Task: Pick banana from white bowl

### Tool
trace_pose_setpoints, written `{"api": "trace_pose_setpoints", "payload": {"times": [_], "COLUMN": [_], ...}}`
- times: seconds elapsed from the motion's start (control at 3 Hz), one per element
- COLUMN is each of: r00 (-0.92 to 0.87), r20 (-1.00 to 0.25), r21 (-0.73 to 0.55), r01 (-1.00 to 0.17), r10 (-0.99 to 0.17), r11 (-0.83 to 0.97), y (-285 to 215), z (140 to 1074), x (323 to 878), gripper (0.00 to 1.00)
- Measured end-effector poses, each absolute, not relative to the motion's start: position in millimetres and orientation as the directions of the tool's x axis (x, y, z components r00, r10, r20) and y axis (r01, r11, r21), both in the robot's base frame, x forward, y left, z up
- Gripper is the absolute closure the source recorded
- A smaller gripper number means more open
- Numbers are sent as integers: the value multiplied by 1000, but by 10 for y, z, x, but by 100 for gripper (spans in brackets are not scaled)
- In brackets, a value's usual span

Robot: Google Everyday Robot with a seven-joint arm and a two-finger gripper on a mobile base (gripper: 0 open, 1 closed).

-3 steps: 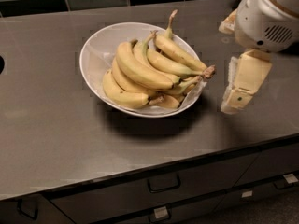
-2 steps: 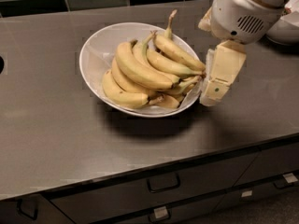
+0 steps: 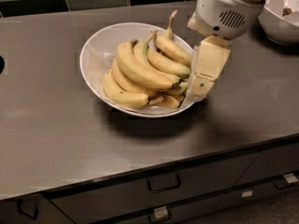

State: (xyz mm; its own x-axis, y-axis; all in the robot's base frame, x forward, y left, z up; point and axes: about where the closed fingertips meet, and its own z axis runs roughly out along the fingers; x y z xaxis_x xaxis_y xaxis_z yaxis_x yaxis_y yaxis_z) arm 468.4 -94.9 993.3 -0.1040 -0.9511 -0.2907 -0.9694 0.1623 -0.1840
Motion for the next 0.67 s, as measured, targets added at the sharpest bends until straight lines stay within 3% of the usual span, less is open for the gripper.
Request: {"api": "trace_pose_setpoints", "payload": {"times": [0.67], "r00": [-203], "r20": [-265], "r21": [-131], "r01": [-961], "r10": [-943], "r11": [244], "y": [-433], "z": [9814], "x": [4902], "gripper": [0]}}
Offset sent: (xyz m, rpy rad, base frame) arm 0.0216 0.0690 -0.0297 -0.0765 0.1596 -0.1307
